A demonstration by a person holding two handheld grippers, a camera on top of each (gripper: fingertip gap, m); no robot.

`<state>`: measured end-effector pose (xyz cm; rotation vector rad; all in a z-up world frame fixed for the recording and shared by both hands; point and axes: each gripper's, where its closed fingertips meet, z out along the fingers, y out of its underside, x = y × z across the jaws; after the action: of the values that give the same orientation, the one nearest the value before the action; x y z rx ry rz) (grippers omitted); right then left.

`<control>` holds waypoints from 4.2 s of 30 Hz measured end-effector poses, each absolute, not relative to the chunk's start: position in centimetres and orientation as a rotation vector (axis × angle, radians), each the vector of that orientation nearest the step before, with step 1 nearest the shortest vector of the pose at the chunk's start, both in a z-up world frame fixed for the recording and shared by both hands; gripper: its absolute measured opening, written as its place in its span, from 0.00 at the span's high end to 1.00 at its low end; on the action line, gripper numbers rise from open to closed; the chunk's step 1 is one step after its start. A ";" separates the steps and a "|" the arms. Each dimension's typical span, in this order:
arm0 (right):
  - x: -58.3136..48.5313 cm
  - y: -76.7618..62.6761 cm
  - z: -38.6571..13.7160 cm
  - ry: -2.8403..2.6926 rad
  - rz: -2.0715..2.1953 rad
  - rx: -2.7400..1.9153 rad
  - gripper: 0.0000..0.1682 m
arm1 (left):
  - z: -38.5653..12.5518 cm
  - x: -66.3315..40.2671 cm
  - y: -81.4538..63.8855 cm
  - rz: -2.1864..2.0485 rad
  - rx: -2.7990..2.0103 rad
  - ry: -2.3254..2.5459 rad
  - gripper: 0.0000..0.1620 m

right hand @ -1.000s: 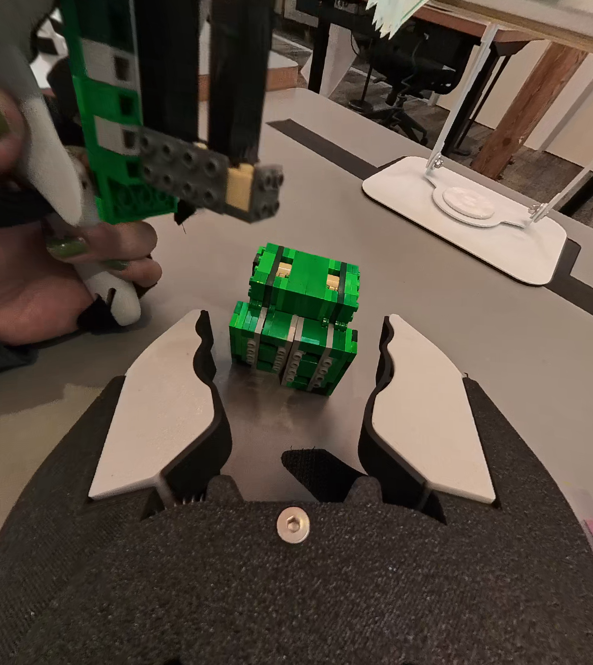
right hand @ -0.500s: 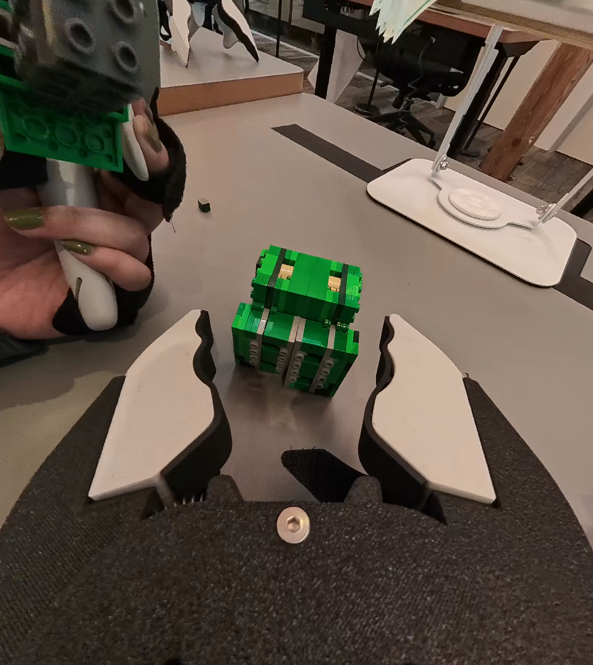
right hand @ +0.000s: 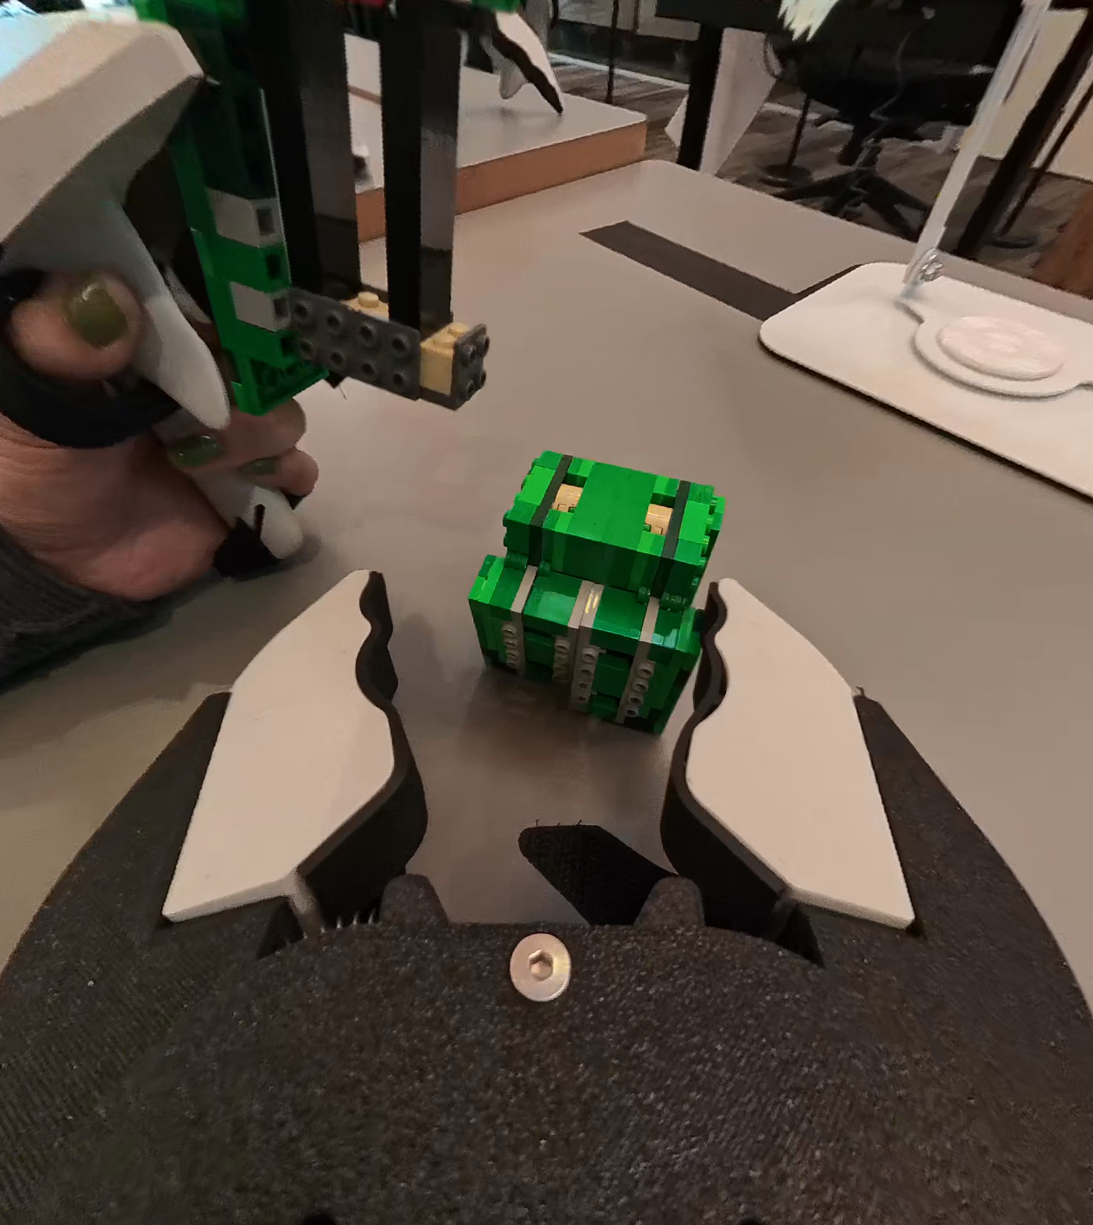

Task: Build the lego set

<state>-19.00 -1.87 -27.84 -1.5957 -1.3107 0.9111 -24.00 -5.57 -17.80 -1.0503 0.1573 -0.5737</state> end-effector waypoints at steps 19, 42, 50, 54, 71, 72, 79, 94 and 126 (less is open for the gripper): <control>-18.6 -6.5 -21.3 -1.665 1.672 -1.155 0.70 | -17.4 -19.3 -6.8 -0.883 -1.033 0.377 0.78; -19.6 -5.8 -21.8 -1.754 1.632 -1.003 0.90 | -22.2 -20.0 -5.1 -0.603 -1.575 0.497 0.50; -20.1 -3.9 -17.2 -1.457 1.760 -0.962 0.90 | -20.8 -20.9 -4.5 -0.697 -1.456 0.333 0.52; -20.3 -4.3 -14.5 -1.346 1.856 -0.909 0.90 | -18.6 -20.4 -4.0 -0.829 -1.285 0.213 0.53; -19.1 -3.2 -13.6 -1.265 1.795 -0.837 0.74 | -17.3 -19.5 -4.4 -0.713 -1.232 0.270 0.77; -18.8 -2.5 -14.2 -1.306 1.748 -0.859 0.71 | -17.9 -20.0 -4.4 -0.665 -1.290 0.289 0.77; -17.8 0.4 -21.6 -1.799 1.419 -1.060 0.57 | -21.3 -22.8 -4.3 -0.409 -1.623 0.375 0.77; -19.1 1.1 -26.3 -2.139 1.311 -1.072 0.53 | -23.2 -23.2 -3.8 -0.363 -1.795 0.341 0.77; -20.1 -0.6 -27.3 -1.957 1.483 -1.133 0.52 | -23.3 -23.5 -4.6 -0.313 -1.871 0.349 0.77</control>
<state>-20.12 -0.63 -27.28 -1.1326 -1.9566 1.4830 -23.51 -4.64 -23.29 -1.8715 0.3493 -0.3126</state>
